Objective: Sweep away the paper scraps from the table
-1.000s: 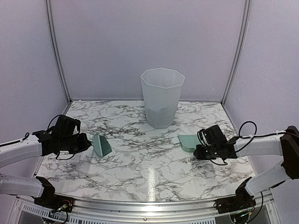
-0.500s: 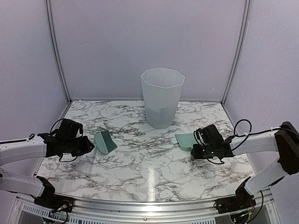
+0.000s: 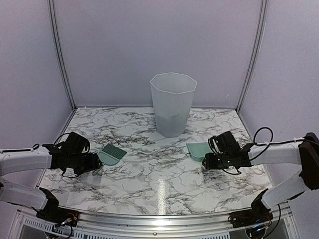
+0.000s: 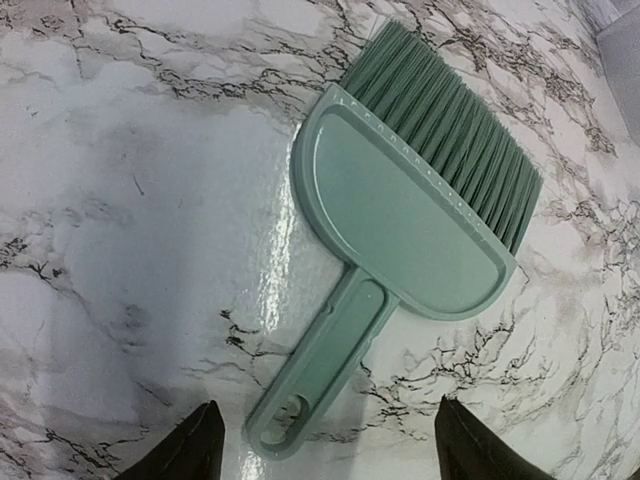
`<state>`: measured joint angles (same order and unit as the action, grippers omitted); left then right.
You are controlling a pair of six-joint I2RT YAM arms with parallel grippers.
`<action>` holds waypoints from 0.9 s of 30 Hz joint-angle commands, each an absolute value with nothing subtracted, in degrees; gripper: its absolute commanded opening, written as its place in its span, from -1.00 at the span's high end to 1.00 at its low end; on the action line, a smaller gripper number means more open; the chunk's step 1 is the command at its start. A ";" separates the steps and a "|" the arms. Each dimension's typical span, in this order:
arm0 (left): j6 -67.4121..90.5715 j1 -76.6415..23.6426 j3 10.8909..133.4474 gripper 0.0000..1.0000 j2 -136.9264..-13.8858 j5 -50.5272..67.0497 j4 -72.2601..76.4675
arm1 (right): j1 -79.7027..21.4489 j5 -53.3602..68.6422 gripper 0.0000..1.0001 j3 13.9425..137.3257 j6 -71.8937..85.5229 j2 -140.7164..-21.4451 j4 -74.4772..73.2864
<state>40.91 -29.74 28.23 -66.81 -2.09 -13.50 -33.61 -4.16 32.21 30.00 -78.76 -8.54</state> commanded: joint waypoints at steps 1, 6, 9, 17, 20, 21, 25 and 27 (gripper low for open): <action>39.85 -29.82 30.67 -0.55 -65.05 -4.36 -17.29 | -33.94 -7.06 0.03 36.63 29.45 -74.72 -11.87; 39.23 -29.79 33.96 -0.95 -61.74 -8.22 -22.18 | -34.00 -11.69 -0.30 39.42 28.92 -70.04 -15.00; 38.38 -29.71 35.58 -0.98 -59.15 -10.61 -24.10 | -33.99 -14.10 -0.64 40.58 28.32 -67.61 -15.51; 32.60 -29.62 40.93 -0.98 -51.01 -18.71 -28.03 | -33.89 -19.79 -0.91 45.44 26.06 -61.88 -17.38; 28.60 -29.53 44.22 -0.98 -48.00 -22.17 -28.47 | -33.90 -20.35 -0.92 47.81 24.05 -59.23 -15.92; 27.12 -29.53 45.47 -0.98 -47.23 -23.51 -28.53 | -33.92 -20.73 -0.92 48.73 23.51 -58.56 -15.57; 21.81 -29.44 50.33 -0.98 -45.44 -29.15 -28.33 | -33.87 -19.70 -0.93 52.98 19.01 -57.24 -13.53; 19.36 -29.44 52.50 -0.98 -45.20 -30.83 -27.94 | -33.92 -19.69 -0.93 55.37 17.53 -57.55 -13.24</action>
<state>26.76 -29.71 48.23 -46.35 -23.75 -26.96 -33.61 -18.83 50.28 22.33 -58.08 -15.66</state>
